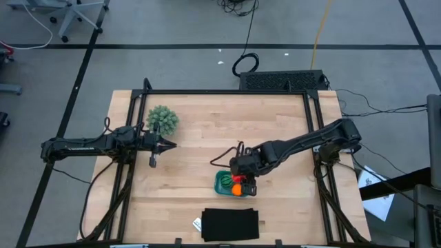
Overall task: Pick and placing Produce into tupperware
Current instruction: Put the apple in the blue bin
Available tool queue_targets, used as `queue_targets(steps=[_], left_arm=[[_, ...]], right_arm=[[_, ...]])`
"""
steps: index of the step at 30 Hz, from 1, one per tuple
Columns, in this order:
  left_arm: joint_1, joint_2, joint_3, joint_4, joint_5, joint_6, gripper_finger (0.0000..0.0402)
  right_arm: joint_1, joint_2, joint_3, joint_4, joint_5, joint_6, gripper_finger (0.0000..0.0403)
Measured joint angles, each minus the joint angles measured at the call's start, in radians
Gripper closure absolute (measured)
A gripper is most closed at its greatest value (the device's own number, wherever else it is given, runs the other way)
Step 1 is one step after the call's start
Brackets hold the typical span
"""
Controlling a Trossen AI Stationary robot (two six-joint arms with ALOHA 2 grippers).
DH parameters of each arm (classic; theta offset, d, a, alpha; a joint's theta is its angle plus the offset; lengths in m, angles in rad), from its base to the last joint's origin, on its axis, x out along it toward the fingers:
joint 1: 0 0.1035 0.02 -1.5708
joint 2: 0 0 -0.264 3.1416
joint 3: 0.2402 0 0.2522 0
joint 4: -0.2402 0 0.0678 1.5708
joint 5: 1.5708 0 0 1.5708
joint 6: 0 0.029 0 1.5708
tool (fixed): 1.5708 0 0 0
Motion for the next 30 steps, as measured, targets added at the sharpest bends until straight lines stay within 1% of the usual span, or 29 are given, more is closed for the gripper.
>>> queue_targets(steps=[9,16,21,27,30], left_arm=[[0.000,0.000,0.000,-0.009,0.000,-0.002,0.0371],[0.000,0.000,0.000,-0.031,0.000,-0.002,0.0371],[0.000,0.000,0.000,-0.037,0.000,-0.002,0.0371],[0.000,0.000,0.000,-0.036,0.000,-0.002,0.0371],[0.000,0.000,0.000,-0.031,0.000,-0.002,0.0371]], right_arm=[[0.002,0.054,-0.001,0.017,-0.002,-0.092,0.0191],[0.000,0.078,-0.001,0.019,-0.010,-0.099,0.0191],[0.000,0.094,-0.002,0.028,-0.031,-0.093,0.0191],[0.002,0.120,-0.003,0.035,-0.083,-0.092,0.0191],[0.002,0.122,-0.003,0.034,-0.086,-0.090,0.0191]])
